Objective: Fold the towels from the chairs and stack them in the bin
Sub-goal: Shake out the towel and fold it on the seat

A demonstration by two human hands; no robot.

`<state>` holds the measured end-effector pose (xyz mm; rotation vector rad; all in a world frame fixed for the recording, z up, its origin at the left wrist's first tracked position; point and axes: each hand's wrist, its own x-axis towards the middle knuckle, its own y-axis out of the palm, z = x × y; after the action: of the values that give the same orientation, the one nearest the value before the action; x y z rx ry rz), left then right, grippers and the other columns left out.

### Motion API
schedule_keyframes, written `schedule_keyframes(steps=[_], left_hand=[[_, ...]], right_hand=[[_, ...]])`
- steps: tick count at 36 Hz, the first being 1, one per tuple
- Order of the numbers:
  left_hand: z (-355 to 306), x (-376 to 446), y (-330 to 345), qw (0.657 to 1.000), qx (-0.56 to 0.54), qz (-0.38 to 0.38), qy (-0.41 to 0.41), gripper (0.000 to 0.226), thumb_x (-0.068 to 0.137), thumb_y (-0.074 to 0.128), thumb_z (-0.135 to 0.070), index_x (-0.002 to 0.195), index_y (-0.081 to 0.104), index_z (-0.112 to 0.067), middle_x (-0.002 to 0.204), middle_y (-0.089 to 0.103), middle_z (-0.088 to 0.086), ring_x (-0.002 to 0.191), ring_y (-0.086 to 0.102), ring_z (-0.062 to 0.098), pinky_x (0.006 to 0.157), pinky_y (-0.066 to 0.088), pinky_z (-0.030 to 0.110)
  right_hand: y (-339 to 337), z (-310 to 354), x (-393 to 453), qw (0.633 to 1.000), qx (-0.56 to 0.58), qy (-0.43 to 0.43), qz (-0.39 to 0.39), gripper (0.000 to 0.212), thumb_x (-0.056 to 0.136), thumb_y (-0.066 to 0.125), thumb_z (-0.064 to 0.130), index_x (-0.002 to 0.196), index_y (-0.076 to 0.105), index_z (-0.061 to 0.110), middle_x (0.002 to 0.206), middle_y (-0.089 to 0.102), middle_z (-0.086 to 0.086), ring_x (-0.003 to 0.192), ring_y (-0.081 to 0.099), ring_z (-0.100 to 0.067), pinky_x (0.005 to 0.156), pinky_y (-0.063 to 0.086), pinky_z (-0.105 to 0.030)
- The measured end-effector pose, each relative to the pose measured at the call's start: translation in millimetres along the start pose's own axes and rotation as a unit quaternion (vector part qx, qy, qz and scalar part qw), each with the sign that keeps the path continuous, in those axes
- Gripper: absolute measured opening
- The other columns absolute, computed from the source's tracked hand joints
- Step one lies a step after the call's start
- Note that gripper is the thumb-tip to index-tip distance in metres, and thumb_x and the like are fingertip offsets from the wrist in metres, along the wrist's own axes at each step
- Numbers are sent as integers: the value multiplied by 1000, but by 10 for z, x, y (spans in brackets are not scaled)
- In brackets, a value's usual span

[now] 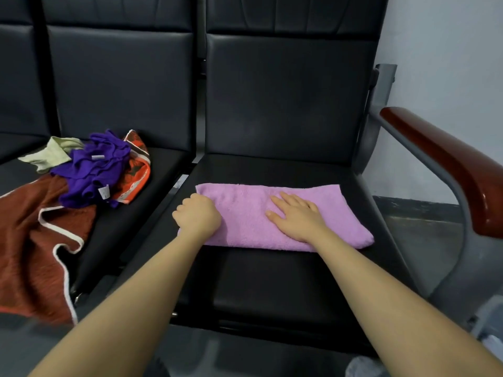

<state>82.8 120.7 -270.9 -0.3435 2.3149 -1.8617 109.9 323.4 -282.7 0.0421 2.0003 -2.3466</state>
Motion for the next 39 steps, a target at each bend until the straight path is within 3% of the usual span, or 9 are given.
schedule_keyframes(steps=[7, 16, 19, 22, 28, 32, 35, 37, 39], left_hand=[[53, -28, -122, 990, 10, -106, 97, 35, 97, 39, -10, 131, 34, -1, 116, 57, 13, 95, 64, 31, 65, 37, 32], [15, -101, -447, 977, -74, -141, 139, 36, 99, 35, -16, 133, 36, -3, 109, 62, 15, 97, 61, 36, 66, 40, 36], [-27, -109, -515, 966, -192, -113, 130, 27, 97, 37, -24, 112, 48, -3, 104, 61, 17, 93, 58, 37, 70, 40, 36], [-92, -111, -558, 950, -270, -86, 132, 21, 91, 39, -22, 94, 51, -6, 90, 61, 12, 81, 56, 32, 64, 39, 31], [-441, -277, -609, 928, -324, -36, 180, 27, 89, 46, -21, 63, 39, -16, 69, 51, 3, 69, 48, 24, 53, 31, 27], [-768, -482, -507, 911, -346, 18, 223, 29, 93, 47, -23, 66, 48, -13, 70, 55, 2, 60, 46, 13, 52, 34, 20], [-947, -619, -416, 880, -386, 161, 223, 24, 97, 47, -26, 86, 61, -8, 79, 62, 6, 59, 55, 6, 53, 41, 4], [-1017, -672, -354, 856, -402, 250, 208, 21, 99, 45, -25, 93, 56, -9, 93, 66, 14, 74, 67, 24, 73, 56, 27], [-1023, -663, -317, 885, -358, 202, 219, 20, 98, 41, -22, 95, 55, -9, 97, 66, 15, 85, 64, 29, 78, 53, 34]], right_hand=[[13, 168, -55, 1000, -12, 22, 3, 58, 98, 18, 56, 152, 13, 34, 161, 5, 6, 147, 7, -16, 116, 7, -39], [92, 664, 30, 1000, 20, 14, -9, 57, 98, 23, 55, 150, 20, 32, 159, 16, 3, 143, 18, -20, 111, 14, -41], [75, 765, 45, 996, 81, 8, -24, 49, 97, 33, 48, 144, 34, 33, 152, 31, 1, 137, 29, -23, 108, 20, -42], [-49, 697, -1, 981, 184, 28, -60, 38, 97, 40, 33, 134, 49, 29, 143, 43, 1, 130, 39, -25, 104, 26, -40], [-231, 168, -146, 966, 197, 99, -135, 26, 98, 45, 28, 121, 58, 24, 129, 50, 0, 121, 42, -21, 100, 28, -36], [-265, -187, -263, 962, 193, 133, -142, 24, 99, 42, 31, 114, 60, 24, 121, 56, 0, 115, 46, -22, 93, 29, -37], [-326, -356, -324, 937, 266, 187, -129, 29, 100, 37, 39, 97, 61, 23, 107, 62, -1, 107, 52, -23, 90, 28, -37], [-350, -403, -356, 934, 272, 209, -96, 38, 100, 33, 46, 85, 58, 21, 94, 62, -2, 96, 53, -22, 87, 26, -36], [-325, -417, -362, 944, 240, 214, -75, 43, 98, 34, 51, 73, 53, 21, 82, 60, 0, 89, 54, -22, 85, 26, -37]])
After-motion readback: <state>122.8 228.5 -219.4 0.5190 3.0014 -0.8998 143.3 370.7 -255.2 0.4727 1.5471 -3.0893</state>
